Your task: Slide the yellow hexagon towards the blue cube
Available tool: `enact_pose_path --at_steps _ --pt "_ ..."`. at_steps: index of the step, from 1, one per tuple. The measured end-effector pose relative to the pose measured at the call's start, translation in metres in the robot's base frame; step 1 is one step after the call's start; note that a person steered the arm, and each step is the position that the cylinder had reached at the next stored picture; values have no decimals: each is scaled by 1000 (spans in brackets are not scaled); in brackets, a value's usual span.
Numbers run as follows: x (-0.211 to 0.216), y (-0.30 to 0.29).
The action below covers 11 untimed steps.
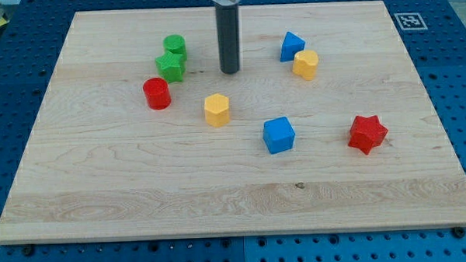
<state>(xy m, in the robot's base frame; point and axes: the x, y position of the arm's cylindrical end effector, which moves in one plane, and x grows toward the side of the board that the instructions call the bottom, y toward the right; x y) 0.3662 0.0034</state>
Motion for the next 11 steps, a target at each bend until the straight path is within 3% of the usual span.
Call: enact_pose_path --at_steps 4,7,11 --pt "50 2" --pt "55 -77" --pt "74 -80"
